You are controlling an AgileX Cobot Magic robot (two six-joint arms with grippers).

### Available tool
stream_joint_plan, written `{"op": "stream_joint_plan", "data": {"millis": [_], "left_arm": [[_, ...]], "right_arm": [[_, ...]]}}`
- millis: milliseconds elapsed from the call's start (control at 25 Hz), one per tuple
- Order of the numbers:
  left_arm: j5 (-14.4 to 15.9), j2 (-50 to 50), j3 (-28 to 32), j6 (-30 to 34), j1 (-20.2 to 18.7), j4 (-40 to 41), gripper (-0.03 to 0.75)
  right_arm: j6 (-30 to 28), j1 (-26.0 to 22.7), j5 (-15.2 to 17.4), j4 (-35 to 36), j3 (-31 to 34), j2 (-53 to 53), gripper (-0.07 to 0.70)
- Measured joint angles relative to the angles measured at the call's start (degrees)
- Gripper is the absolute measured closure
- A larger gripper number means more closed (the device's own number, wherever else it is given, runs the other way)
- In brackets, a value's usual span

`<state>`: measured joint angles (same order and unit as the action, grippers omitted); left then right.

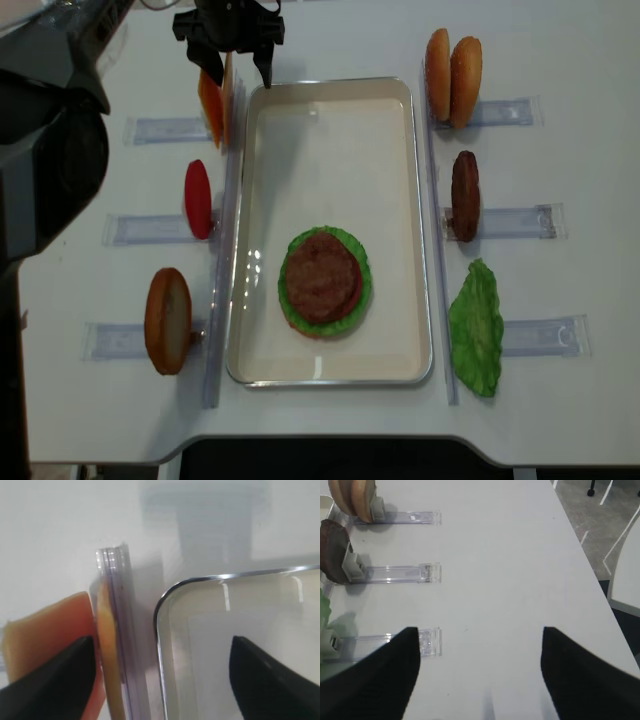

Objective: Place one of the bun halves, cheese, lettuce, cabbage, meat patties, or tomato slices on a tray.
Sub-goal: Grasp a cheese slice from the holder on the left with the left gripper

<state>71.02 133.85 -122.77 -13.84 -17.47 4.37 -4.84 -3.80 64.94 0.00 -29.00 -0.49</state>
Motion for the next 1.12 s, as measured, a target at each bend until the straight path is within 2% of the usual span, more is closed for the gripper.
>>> {"op": "stream_joint_plan", "data": {"millis": [160, 400, 520, 1120], "left_arm": [[0.0, 0.0, 0.0, 0.0, 0.0, 0.1, 0.143], [0.0, 0.0, 0.0, 0.0, 0.0, 0.1, 0.297], [0.0, 0.0, 0.0, 0.0, 0.0, 0.1, 0.335], [0.0, 0.0, 0.1, 2.2, 0.0, -0.8, 0.349]], "right_arm": [[0.0, 0.0, 0.0, 0.0, 0.0, 0.0, 0.146], [0.0, 0.0, 0.0, 0.0, 0.0, 0.0, 0.146], [0.0, 0.0, 0.0, 0.0, 0.0, 0.0, 0.146], [0.0, 0.0, 0.0, 0.0, 0.0, 0.0, 0.146]]}}
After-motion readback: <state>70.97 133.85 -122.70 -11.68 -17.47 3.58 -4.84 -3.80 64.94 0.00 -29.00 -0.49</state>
